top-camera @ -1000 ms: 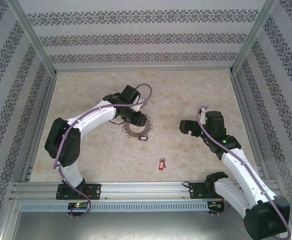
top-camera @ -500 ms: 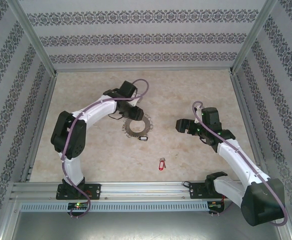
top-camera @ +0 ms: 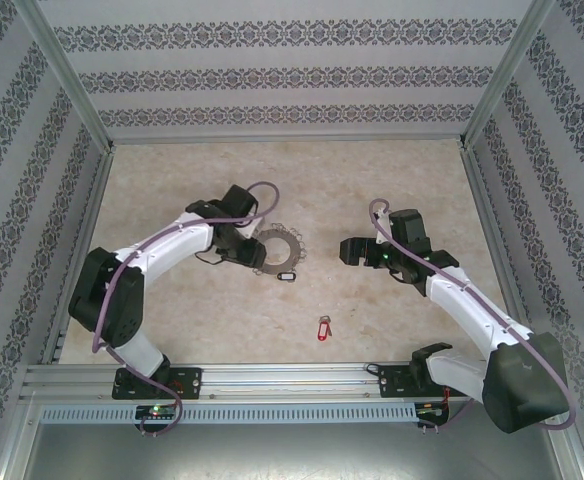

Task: Put the keys on the keyring

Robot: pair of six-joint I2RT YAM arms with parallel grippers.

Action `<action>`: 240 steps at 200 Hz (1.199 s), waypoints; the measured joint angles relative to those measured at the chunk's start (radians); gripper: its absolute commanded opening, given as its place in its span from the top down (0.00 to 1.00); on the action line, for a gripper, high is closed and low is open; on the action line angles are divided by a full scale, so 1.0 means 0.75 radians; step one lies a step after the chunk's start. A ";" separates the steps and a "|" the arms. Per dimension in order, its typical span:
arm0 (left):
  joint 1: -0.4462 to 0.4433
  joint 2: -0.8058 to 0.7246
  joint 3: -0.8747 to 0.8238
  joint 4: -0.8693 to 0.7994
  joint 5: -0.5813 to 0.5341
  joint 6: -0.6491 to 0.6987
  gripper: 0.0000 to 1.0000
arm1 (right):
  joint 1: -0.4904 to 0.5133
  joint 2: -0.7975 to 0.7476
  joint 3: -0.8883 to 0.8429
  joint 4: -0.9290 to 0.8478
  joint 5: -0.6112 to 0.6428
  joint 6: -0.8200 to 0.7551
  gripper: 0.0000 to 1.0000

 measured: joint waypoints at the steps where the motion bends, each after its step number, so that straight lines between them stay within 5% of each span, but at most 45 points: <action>1: -0.004 0.000 -0.001 -0.001 0.000 0.001 0.53 | 0.000 0.000 0.000 0.001 0.000 0.000 0.06; 96: -0.224 0.245 0.197 0.054 -0.017 0.105 0.56 | 0.000 -0.077 -0.056 0.009 0.004 0.034 0.05; 173: -0.228 0.504 0.470 0.078 -0.013 0.272 0.58 | -0.003 -0.175 -0.089 -0.010 0.013 0.053 0.05; 240: -0.224 0.575 0.484 0.072 -0.034 0.376 0.59 | -0.028 -0.192 -0.089 -0.020 0.013 0.052 0.04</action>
